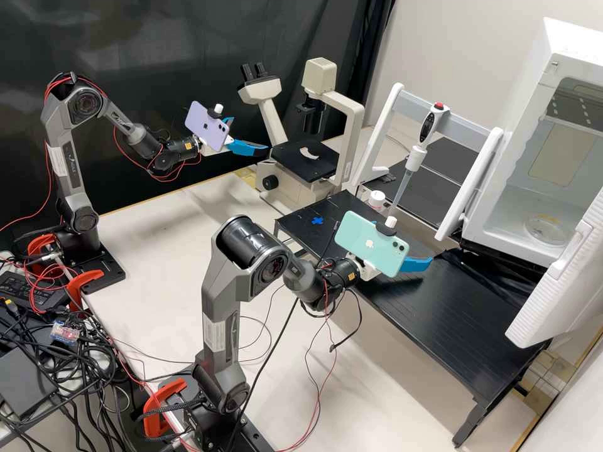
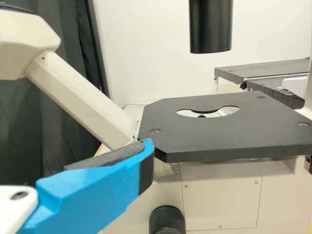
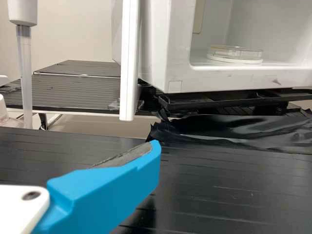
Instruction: Move the petri dish to the microscope
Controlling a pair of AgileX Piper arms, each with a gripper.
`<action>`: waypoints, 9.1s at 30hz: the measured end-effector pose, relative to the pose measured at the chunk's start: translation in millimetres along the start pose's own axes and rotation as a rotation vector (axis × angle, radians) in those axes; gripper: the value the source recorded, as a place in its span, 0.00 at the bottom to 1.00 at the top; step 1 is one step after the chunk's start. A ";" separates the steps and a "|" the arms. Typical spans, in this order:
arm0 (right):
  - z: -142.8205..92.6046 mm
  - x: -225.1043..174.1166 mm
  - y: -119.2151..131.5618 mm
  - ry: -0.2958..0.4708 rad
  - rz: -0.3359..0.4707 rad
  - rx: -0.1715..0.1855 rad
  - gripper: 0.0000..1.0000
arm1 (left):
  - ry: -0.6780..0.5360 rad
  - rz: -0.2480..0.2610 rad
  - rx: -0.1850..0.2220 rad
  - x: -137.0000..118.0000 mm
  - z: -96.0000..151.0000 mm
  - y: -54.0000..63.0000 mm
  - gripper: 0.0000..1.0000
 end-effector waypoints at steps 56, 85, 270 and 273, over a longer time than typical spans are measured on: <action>29.7 126.4 152.3 -0.164 0.325 0.023 1.00 | 0.000 0.000 0.000 0.0 0.0 0.0 1.00; 58.0 220.5 147.6 -0.230 0.261 -0.036 1.00 | 0.000 0.000 0.000 0.0 0.0 0.0 1.00; 52.5 205.7 168.0 -0.170 0.105 -0.015 0.00 | 0.000 0.000 0.000 0.0 0.0 0.0 1.00; 52.1 205.7 168.1 -0.166 0.106 -0.014 0.00 | 0.000 0.000 0.000 0.0 0.0 0.0 1.00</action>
